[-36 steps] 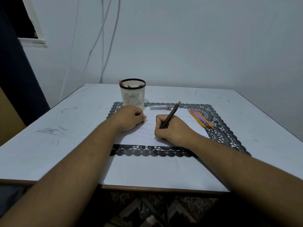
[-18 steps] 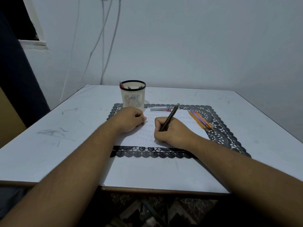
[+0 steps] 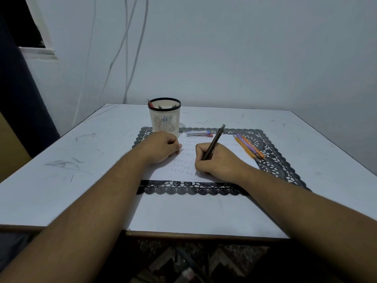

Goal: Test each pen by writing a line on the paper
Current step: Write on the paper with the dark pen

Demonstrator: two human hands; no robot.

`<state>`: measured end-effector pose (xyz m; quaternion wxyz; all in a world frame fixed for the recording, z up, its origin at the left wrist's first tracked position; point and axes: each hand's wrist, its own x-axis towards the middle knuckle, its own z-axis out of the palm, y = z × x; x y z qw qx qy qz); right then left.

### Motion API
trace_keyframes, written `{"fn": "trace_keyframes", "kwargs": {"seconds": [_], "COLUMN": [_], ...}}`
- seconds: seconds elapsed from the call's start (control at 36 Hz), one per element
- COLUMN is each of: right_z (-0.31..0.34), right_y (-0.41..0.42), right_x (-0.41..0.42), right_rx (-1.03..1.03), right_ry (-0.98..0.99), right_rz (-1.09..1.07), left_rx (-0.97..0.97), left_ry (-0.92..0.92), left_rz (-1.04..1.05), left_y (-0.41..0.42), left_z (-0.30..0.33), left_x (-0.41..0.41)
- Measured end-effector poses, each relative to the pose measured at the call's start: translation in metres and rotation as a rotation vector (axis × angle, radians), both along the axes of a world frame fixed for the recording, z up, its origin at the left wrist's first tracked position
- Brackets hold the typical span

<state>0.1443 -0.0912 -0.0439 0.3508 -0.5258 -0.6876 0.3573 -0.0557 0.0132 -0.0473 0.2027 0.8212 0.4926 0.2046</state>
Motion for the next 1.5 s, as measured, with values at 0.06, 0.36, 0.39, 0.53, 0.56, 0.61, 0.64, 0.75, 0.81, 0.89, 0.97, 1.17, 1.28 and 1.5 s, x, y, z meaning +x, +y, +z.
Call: {"fn": "trace_keyframes", "kwargs": {"seconds": [0.06, 0.36, 0.39, 0.53, 0.56, 0.61, 0.64, 0.75, 0.81, 0.89, 0.97, 1.17, 1.28, 1.5], "right_z": [0.0, -0.002, -0.002, -0.003, -0.004, -0.005, -0.005, -0.005, -0.005, -0.006, -0.008, -0.008, -0.006, 0.004], "right_y": [0.0, 0.001, 0.001, 0.002, 0.002, 0.003, 0.004, 0.002, 0.002, 0.006, 0.013, 0.032, 0.027, 0.004], "right_x": [0.0, 0.001, 0.001, -0.001, 0.0, 0.001, 0.001, 0.0, 0.0, 0.005, 0.014, 0.03, 0.03, 0.011], "right_rx": [0.006, 0.021, 0.017, 0.02, 0.024, 0.034, 0.036, 0.009, 0.005, -0.014, -0.059, -0.069, -0.126, -0.105], "right_ry": [0.002, -0.01, -0.002, -0.001, -0.005, -0.01, -0.01, 0.016, 0.009, 0.087, 0.338, 0.591, 0.581, 0.327], "right_rz": [-0.012, -0.007, -0.004, -0.011, -0.021, -0.039, -0.043, -0.002, 0.018, 0.007, -0.037, -0.193, -0.121, 0.016], "left_rx": [-0.001, -0.005, -0.006, -0.005, -0.005, -0.007, -0.008, -0.002, -0.002, -0.008, -0.017, -0.004, -0.002, 0.017], "left_ry": [-0.004, -0.016, -0.019, -0.019, -0.015, -0.012, -0.013, -0.007, -0.007, -0.008, -0.016, 0.009, -0.007, 0.013], "left_rz": [-0.001, 0.005, 0.006, 0.009, 0.008, 0.007, 0.006, 0.013, 0.013, 0.007, 0.012, 0.014, 0.017, 0.007], "left_y": [-0.001, -0.002, -0.002, -0.002, -0.003, -0.003, -0.003, -0.003, -0.003, -0.003, -0.004, -0.007, -0.007, -0.009], "left_z": [0.0, 0.0, 0.0, 0.0, 0.001, 0.001, 0.001, 0.001, 0.0, 0.0, 0.0, 0.001, 0.001, 0.003], "left_x": [0.0, 0.0, 0.0, 0.0, 0.001, 0.001, 0.001, 0.0, -0.001, 0.0, 0.0, 0.001, 0.002, 0.003]}}
